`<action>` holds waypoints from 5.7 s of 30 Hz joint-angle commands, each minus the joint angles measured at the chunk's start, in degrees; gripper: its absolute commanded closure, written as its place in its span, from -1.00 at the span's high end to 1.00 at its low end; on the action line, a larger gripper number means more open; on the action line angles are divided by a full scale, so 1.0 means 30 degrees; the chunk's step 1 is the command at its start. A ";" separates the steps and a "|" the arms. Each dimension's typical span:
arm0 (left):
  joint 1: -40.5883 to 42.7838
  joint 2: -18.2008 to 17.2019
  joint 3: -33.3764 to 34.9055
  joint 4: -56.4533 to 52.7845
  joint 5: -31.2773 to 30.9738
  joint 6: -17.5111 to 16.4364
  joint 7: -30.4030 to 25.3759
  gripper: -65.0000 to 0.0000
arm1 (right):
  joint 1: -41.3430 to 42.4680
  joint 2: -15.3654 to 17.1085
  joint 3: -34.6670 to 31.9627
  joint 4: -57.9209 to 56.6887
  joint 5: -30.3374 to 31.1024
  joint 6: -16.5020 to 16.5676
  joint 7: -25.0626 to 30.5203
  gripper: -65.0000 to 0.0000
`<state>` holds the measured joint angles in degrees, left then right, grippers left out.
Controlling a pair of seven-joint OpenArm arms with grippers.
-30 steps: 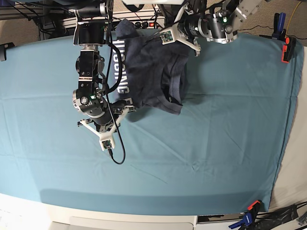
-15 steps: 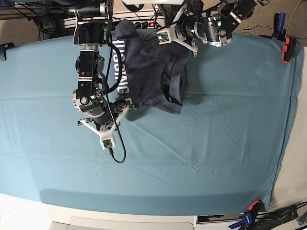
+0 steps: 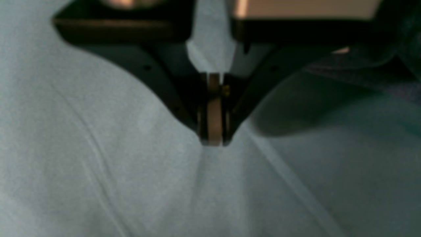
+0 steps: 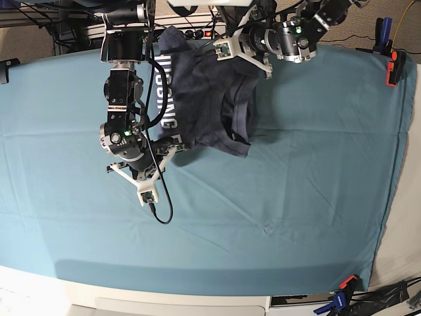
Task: Fold the T-shirt properly
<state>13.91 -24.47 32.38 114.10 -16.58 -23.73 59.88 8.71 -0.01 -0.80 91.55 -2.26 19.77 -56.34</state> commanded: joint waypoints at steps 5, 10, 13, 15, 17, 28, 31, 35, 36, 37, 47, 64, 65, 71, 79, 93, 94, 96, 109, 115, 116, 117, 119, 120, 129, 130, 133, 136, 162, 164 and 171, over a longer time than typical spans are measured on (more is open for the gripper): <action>-0.0823 -0.0896 -0.0357 0.0459 -0.0510 0.2412 -0.2747 -1.00 | 0.0306 0.0721 0.0000 0.0299 0.0109 0.0058 0.0408 -1.00; -0.0823 -0.2186 -0.0357 0.0459 -0.2069 0.1821 -0.2725 -1.00 | 0.0102 0.1290 0.0007 0.0299 0.0109 0.0051 0.0364 -1.00; -0.0809 -0.3002 -0.0350 0.0459 -0.3169 0.1384 -0.2514 -1.00 | -0.0007 0.1275 0.0015 0.0299 0.0124 0.0051 0.0401 -1.00; -0.0765 -0.3490 -0.0350 0.0459 -0.3730 0.1377 -0.2433 -1.00 | -0.0058 0.1275 0.0000 0.0299 0.0379 0.0058 0.0415 -1.00; -0.0692 -0.3840 -0.0350 0.0459 -0.3956 0.1377 -0.2426 -1.00 | -0.0051 0.1275 0.0000 0.0299 0.0459 0.0058 0.0423 -1.00; -0.0146 -0.2667 -0.0350 0.0488 -0.4364 0.0889 -0.2623 -1.00 | -0.0051 0.1275 0.0000 0.0299 0.0466 0.0051 0.0444 -1.00; -0.0211 -0.2055 -0.0350 0.0488 -0.4350 0.0889 -0.2681 -1.00 | -0.0051 0.1268 0.0000 0.0299 0.0466 0.0058 0.0452 -1.00; -0.0561 -0.1355 -0.0350 0.0488 -0.4189 0.0889 -0.2718 -1.00 | -0.0051 0.1275 0.0000 0.0299 0.0474 0.0051 0.0444 -1.00; -0.0692 -0.1290 -0.0350 0.0488 -0.3978 0.0896 -0.2863 -1.00 | -0.0051 0.1275 0.0000 0.0299 0.0466 0.0058 0.0444 -1.00; -0.0852 -0.1239 -0.0350 0.0488 -0.3767 0.0896 -0.2965 -1.00 | -0.0051 0.1275 0.0000 0.0299 0.0466 0.0058 0.0437 -1.00; -0.2477 -0.1217 -0.0350 -0.0510 -0.2186 0.0962 -0.4124 -1.00 | -0.0073 0.1341 0.0000 0.0299 0.0466 0.0073 -0.0073 -1.00; -0.2543 -0.1224 -0.0357 -0.1341 -0.0044 0.1253 -0.4488 -1.00 | -0.0474 0.3453 0.0000 0.0299 0.3606 0.2594 -0.2004 -1.00; -0.2645 -0.1224 -0.0357 -0.1341 0.0058 0.1486 -0.4481 -1.00 | -0.0474 0.3461 0.0000 0.0299 0.3898 0.2805 -0.2135 -1.00; -0.3956 -0.1217 -0.0357 -0.1479 0.0044 0.1617 -0.4575 -1.00 | -0.0481 0.3446 0.0000 0.0299 0.5552 0.3657 -0.3111 -1.00; -0.6637 -0.1217 -0.0357 -0.3461 0.0036 0.2055 -0.5173 -1.00 | -0.0481 0.3439 0.0000 0.0299 0.7788 0.4459 -0.4357 -1.00; -1.1533 -0.0452 -0.0357 -0.7184 -0.0495 0.2499 -0.6339 -1.00 | -0.1290 0.3337 -0.1158 0.0306 1.1540 0.5275 -0.5843 -1.00; -1.1752 -0.0197 -0.0357 -0.7417 -0.0539 0.2477 -0.6360 -1.00 | -0.1370 0.3337 -0.1719 0.0306 1.1533 0.5275 -0.5850 -1.00; -1.2123 0.0430 -0.0357 -0.7927 -0.0532 0.2470 -0.6448 -1.00 | -0.1435 0.3337 -0.3038 0.0306 1.1526 0.5275 -0.5843 -1.00; -1.2582 0.1129 -0.0393 -0.9143 0.0481 0.2477 -0.6411 -1.00 | -0.1421 0.3344 -0.8575 0.0306 0.9224 0.4976 -0.5661 -1.00; -1.2925 0.0007 -0.0976 -0.9122 0.0459 0.3264 -0.6069 -1.00 | -0.1421 0.3344 -0.8575 0.0306 0.9202 0.4976 -0.5654 -1.00; -1.3085 -0.0029 -0.1443 -0.9122 0.0444 0.3286 -0.5996 -1.00 | -0.1421 0.3344 -0.8575 0.0306 0.9071 0.4976 -0.5639 -1.00; -1.3260 -0.0051 -0.2040 -0.9122 0.0182 0.3249 -0.5872 -1.00 | -0.1421 0.3344 -0.8575 0.0306 0.8816 0.4969 -0.5581 -1.00; -1.3661 -0.0051 -0.3497 -0.9122 -0.0940 0.3104 -0.5559 -1.00 | -0.1421 0.3344 -0.8473 0.0306 0.8021 0.4736 -0.5391 -1.00; -1.3865 -0.0051 -0.4284 -0.9122 -0.1617 0.2754 -0.5362 -1.00 | -0.1421 0.3344 -0.8335 0.0306 0.7570 0.4364 -0.5187 -1.00; -1.4061 -0.0044 -0.9449 -0.9122 -0.9107 -0.0168 -0.2382 -1.00 | -0.1421 0.3330 -0.3949 0.0306 0.6164 0.2317 -0.3483 -1.00; -1.3792 -0.0044 -0.9442 -0.9122 -0.9260 -0.0291 -0.2390 -1.00 | -0.1421 0.3330 -0.3402 0.0306 0.6237 0.2149 -0.3220 -1.00; -1.2874 0.0182 -0.9428 -0.9122 -0.9857 -0.0699 -0.2382 -1.00 | -0.1413 0.3337 -0.1989 0.0321 0.7002 0.2033 -0.2805 -1.00; -1.1890 0.0765 -0.9428 -0.9122 -1.0061 -0.0699 -0.2390 -1.00 | -0.1413 0.3322 -0.1137 0.0328 0.7963 0.2040 -0.2557 -1.00; -0.8743 0.3279 -0.9428 -0.9143 -0.6288 -0.1195 -0.4320 -1.00 | -0.0036 0.3330 -0.0197 0.0342 0.7963 0.2040 -0.1508 -1.00; -0.8655 0.3213 -0.9428 -0.9151 -0.5727 -0.1188 -0.4590 -1.00 | -0.0044 0.3330 -0.0197 0.0342 0.7963 0.2040 -0.1486 -1.00; -0.8655 0.2470 -0.9428 -0.9165 -0.2018 0.0233 -0.6754 -1.00 | -0.0044 0.3337 -0.0197 0.0342 0.7963 0.2040 -0.1472 -1.00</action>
<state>-10.83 -16.78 4.43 85.73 -21.74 -22.65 40.88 7.18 9.65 -1.61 91.79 21.02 25.69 -62.26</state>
